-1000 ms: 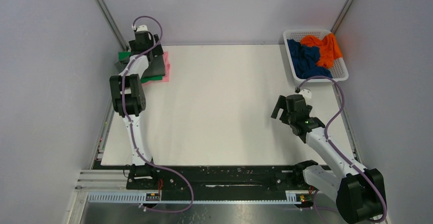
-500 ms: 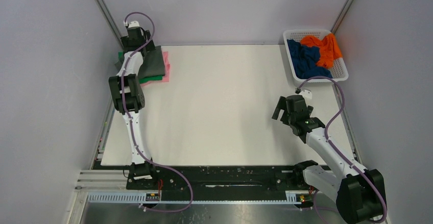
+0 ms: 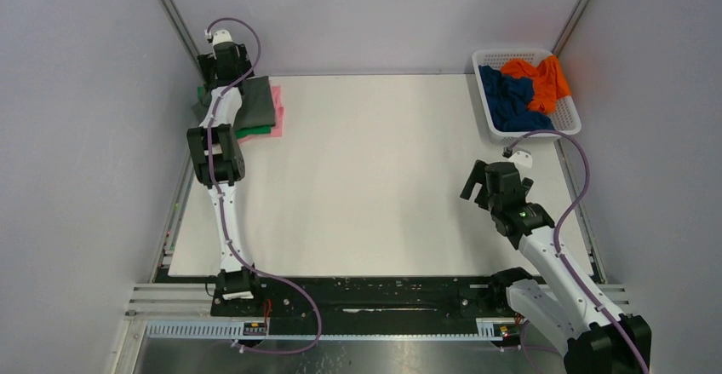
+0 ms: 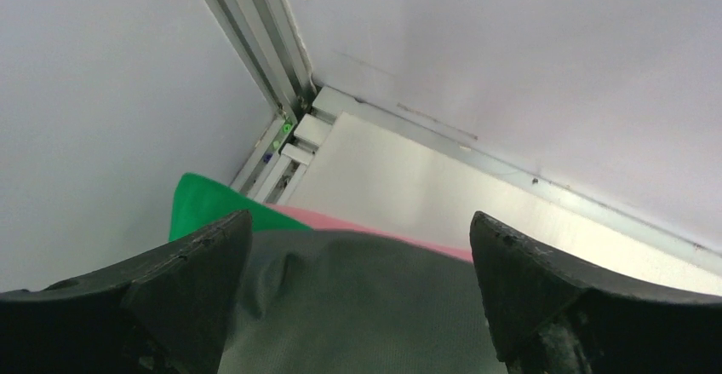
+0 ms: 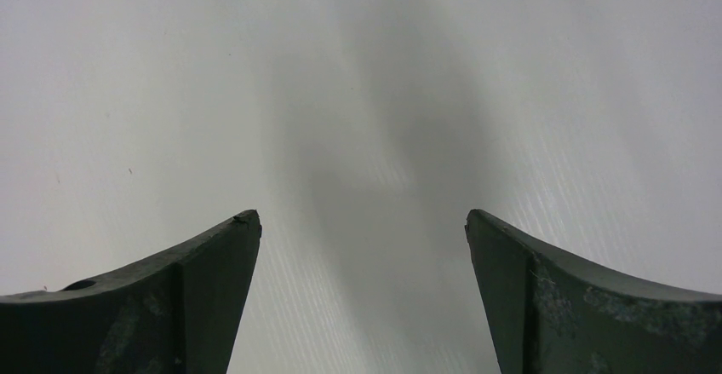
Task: Fold and stack the t-shirts
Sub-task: Smooth out wrinkles on the folded tshirt
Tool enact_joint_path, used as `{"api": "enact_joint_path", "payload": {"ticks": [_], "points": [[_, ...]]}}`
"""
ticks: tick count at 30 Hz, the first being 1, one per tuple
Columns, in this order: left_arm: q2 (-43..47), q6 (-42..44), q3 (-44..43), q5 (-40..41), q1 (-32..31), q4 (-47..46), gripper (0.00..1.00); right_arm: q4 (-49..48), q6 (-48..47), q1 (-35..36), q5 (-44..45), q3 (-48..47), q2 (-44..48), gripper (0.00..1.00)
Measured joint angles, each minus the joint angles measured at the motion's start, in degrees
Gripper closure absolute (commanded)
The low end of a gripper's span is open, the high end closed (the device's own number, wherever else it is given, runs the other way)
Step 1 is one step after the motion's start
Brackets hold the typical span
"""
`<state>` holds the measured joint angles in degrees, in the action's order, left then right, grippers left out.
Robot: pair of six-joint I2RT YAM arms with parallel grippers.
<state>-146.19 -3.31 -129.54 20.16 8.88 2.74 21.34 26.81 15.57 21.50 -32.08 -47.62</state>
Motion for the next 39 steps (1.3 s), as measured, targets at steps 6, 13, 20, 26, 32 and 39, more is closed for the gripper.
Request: {"api": "enact_joint_path", "payload": {"ticks": [6,13,20,26,32,39], "points": [[7.3,0.1,15.4,0.3,-0.8,-7.2,0.01,0.2,0.0,0.0,0.1,0.0,0.2,0.02],[17.3,1.7,25.9,1.9,-4.1,-16.2,0.01,0.2,-0.3,0.0,0.0,0.0,0.7,0.01],[23.0,1.7,29.7,2.0,-5.2,-20.5,0.01,0.2,-0.7,0.0,0.1,0.0,3.0,0.02],[22.7,-4.2,31.7,-3.3,-2.5,-15.0,0.01,0.2,-1.1,0.0,0.3,0.0,2.7,0.02],[20.8,-6.6,31.6,-11.1,0.3,-12.0,0.01,0.2,-1.1,0.0,0.3,0.0,1.1,0.02],[12.4,-8.4,19.8,-15.0,0.5,-2.4,0.01,0.0,-1.1,0.0,0.3,0.0,0.8,0.02]]}}
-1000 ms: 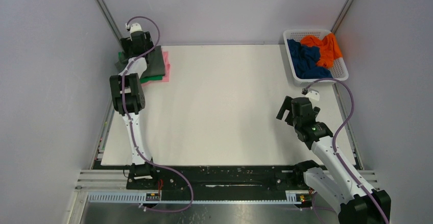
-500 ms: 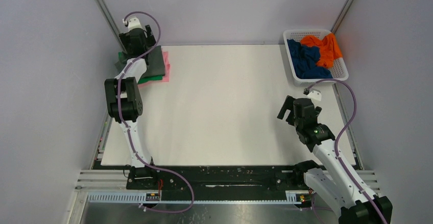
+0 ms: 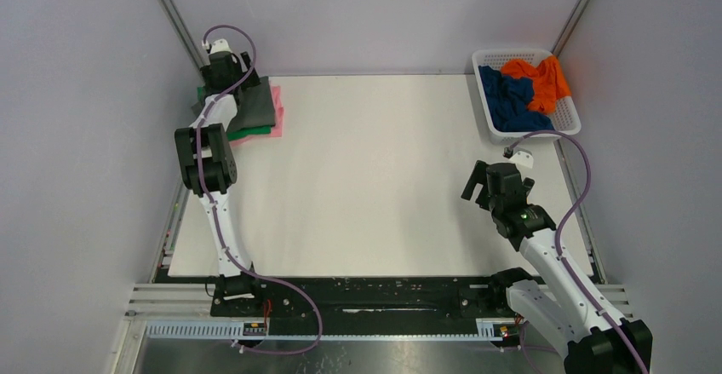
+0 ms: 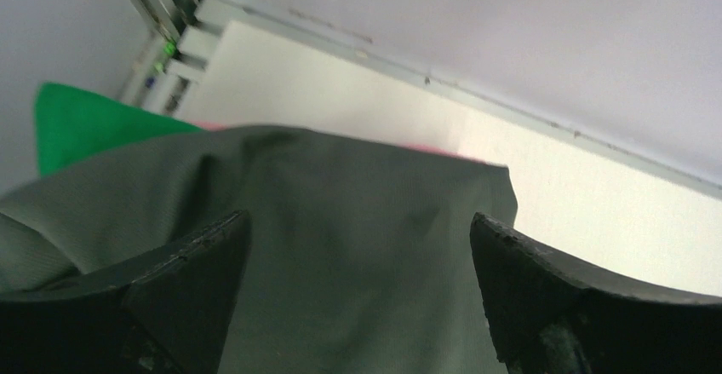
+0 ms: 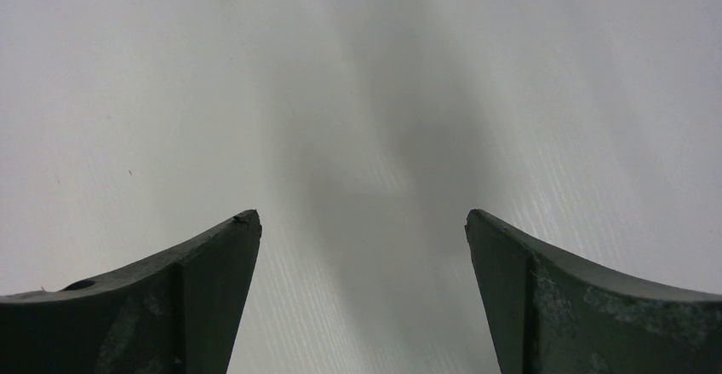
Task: Fold and stack the t-shirts
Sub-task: Smooth out wrinkles on the folded tshirt
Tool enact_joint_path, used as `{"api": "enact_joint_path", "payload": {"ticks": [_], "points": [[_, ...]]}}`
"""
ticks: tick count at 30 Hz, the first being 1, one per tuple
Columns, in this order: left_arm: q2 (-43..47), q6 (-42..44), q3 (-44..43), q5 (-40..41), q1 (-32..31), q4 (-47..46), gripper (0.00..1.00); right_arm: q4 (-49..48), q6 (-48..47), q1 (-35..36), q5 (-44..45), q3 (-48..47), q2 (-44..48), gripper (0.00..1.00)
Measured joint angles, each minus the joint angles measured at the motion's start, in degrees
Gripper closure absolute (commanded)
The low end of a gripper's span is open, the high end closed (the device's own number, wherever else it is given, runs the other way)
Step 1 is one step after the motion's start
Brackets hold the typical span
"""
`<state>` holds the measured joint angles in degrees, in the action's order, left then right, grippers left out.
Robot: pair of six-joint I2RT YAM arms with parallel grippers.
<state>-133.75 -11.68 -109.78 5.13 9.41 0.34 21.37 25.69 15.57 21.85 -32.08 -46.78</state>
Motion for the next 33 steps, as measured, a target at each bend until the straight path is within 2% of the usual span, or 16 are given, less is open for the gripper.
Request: {"api": "enact_joint_path", "payload": {"ticks": [4,8,14,21,30,33], "points": [[-0.3,-0.9,-0.1,-1.3,0.0,2.7,0.01,-0.1,0.0,0.0,0.0,-0.3,-0.6,0.02],[-1.0,-0.9,-2.1,1.5,0.2,4.3,0.01,0.1,0.0,0.0,0.0,-1.5,-1.0,0.01],[-2.2,3.1,-4.3,8.4,0.7,0.8,0.01,0.3,0.0,0.0,0.0,-2.7,-0.7,0.02],[-8.1,7.6,-12.3,12.9,1.0,-1.8,0.01,0.8,0.2,0.0,-0.1,-4.6,0.7,0.01],[-8.6,7.6,-12.3,15.2,2.2,-2.2,0.01,2.8,0.7,0.0,0.0,-4.7,3.7,0.02],[-7.8,7.6,-9.7,16.3,2.3,-4.5,0.01,3.3,0.6,0.0,0.0,-4.7,4.7,0.01]]}}
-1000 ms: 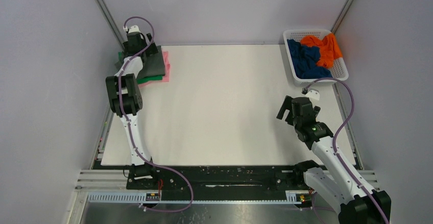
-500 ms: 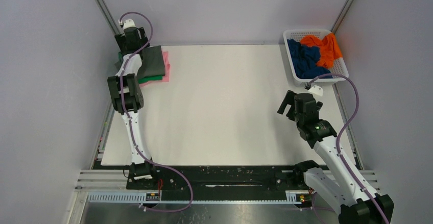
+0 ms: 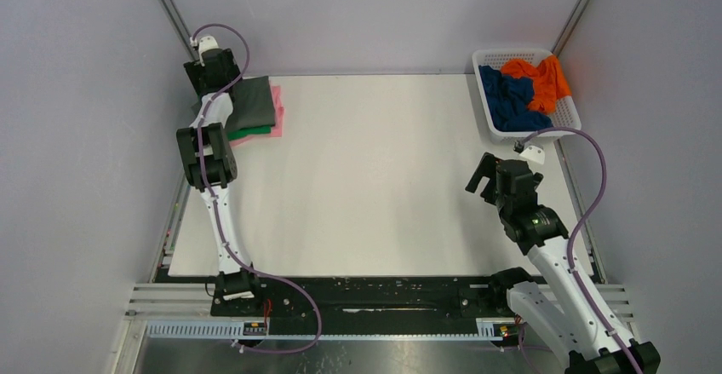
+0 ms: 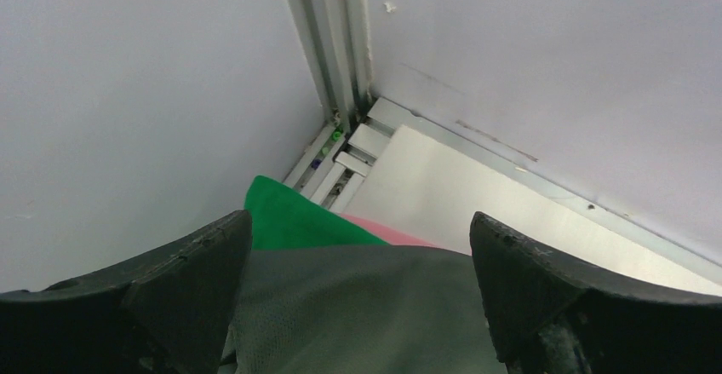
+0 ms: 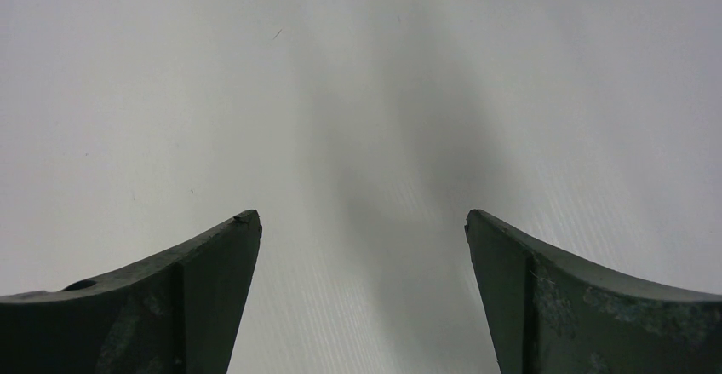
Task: Fold and stack the t-shirts
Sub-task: Smooth out wrinkles on the folded tshirt, then reset both arms
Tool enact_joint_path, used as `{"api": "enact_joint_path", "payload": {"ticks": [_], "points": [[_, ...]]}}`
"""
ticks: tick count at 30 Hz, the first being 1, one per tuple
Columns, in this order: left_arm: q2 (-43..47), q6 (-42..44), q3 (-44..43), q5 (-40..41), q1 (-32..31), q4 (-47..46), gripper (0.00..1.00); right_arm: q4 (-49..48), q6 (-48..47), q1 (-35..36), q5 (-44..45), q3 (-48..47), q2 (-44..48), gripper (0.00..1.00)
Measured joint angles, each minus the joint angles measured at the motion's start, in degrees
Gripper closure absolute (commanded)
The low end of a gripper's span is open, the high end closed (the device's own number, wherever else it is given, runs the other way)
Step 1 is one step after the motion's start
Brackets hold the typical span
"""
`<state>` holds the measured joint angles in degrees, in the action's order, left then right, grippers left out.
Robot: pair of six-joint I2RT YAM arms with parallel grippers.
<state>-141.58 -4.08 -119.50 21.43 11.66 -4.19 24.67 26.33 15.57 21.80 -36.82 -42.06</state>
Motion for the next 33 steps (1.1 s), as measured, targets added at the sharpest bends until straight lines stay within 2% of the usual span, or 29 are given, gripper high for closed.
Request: {"api": "enact_joint_path", "payload": {"ticks": [4,6,9,11,13,15,21,26,29,33], "points": [[5.3,2.4,10.8,3.8,-1.6,-5.2,0.01,0.2,-0.3,0.0,-0.1,0.0,0.6,0.02],[8.0,4.7,13.4,6.8,-3.9,-6.5,0.01,0.2,-0.5,0.0,-0.4,0.0,0.7,0.02],[11.7,6.0,13.2,9.5,-8.0,-7.4,0.01,0.3,-0.5,0.0,-1.0,0.1,1.7,0.02],[13.9,4.7,9.1,10.5,-10.8,-4.8,0.01,0.3,-0.6,0.0,-1.9,0.3,3.2,0.01],[15.8,2.5,6.1,11.2,-12.0,-3.3,0.01,0.4,-0.6,0.0,-2.2,0.7,5.2,0.02],[20.0,-0.2,7.2,11.3,-12.3,-2.4,0.01,0.8,-0.6,0.0,-3.0,1.3,7.6,0.02],[40.4,-6.3,29.8,8.8,-14.2,-3.2,0.01,1.7,0.2,0.0,-4.8,3.7,12.7,0.02],[58.0,-15.6,44.9,-2.6,-20.7,4.9,0.01,1.9,3.1,0.0,-4.8,6.8,14.4,0.02],[71.9,-22.5,58.5,-10.1,-21.9,7.9,0.01,2.1,5.4,0.0,-4.8,9.0,15.0,0.02],[88.2,-28.4,76.7,-13.7,-23.9,13.7,0.01,3.4,7.6,0.0,-4.7,9.7,15.1,0.02]]}}
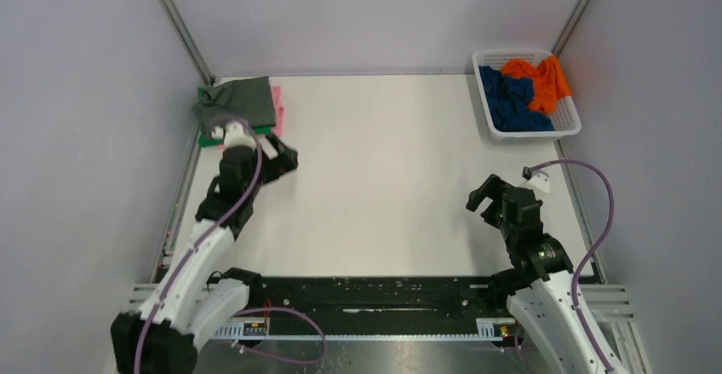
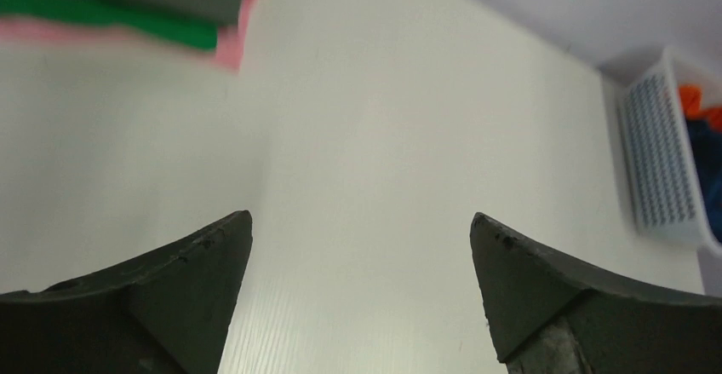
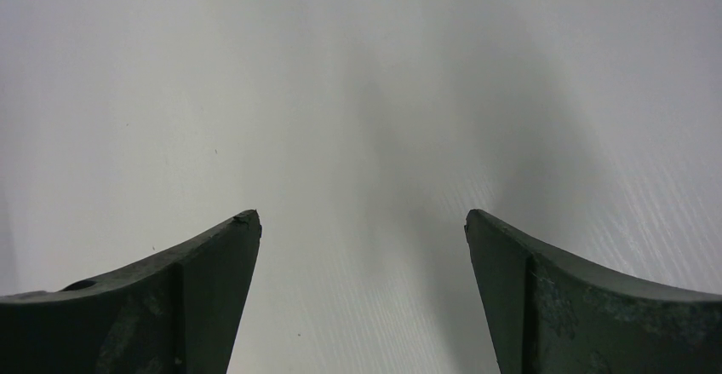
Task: Fold and stack the t-shirts
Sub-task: Reset both arms
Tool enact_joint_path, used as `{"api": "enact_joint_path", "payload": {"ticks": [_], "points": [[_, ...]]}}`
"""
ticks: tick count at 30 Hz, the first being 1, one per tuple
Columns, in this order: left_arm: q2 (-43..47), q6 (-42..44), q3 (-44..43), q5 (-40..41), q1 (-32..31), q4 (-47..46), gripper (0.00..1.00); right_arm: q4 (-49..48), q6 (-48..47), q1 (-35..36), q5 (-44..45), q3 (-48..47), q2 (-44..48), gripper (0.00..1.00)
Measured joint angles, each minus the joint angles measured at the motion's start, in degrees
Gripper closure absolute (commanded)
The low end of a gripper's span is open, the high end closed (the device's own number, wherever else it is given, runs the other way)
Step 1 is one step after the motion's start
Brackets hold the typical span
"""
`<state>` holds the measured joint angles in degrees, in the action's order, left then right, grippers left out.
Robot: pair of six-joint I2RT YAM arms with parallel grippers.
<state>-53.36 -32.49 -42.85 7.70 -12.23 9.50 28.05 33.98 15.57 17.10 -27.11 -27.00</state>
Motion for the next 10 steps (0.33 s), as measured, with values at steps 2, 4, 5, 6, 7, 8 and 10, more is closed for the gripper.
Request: {"api": "enact_joint_path", "payload": {"ticks": [2,4,5,6,7,8,10], "points": [[6.2,-1.7,6.4,-1.0,-1.1,5.1,0.01,0.3,0.9,0.0,0.3,0.0,0.0,0.02],[11.9,-3.2,10.8,-0.7,-1.7,10.8,0.01,0.7,1.5,0.0,0.7,0.0,0.0,0.02],[14.1,-3.9,11.9,0.0,-1.9,13.0,0.01,1.0,1.7,0.0,1.1,0.0,0.0,0.01],[16.4,-4.6,12.7,0.6,-2.2,14.9,0.01,1.3,1.9,0.0,1.4,0.0,0.0,0.01],[17.8,-5.0,13.0,0.9,-2.3,15.8,0.01,1.6,1.9,0.0,1.6,0.0,0.0,0.01],[18.6,-5.2,13.0,1.1,-2.3,16.1,0.01,1.8,1.9,0.0,1.8,0.0,0.0,0.01],[19.6,-5.5,12.8,1.2,-2.4,16.1,0.01,2.1,1.9,0.0,2.1,0.0,0.2,0.01]]}}
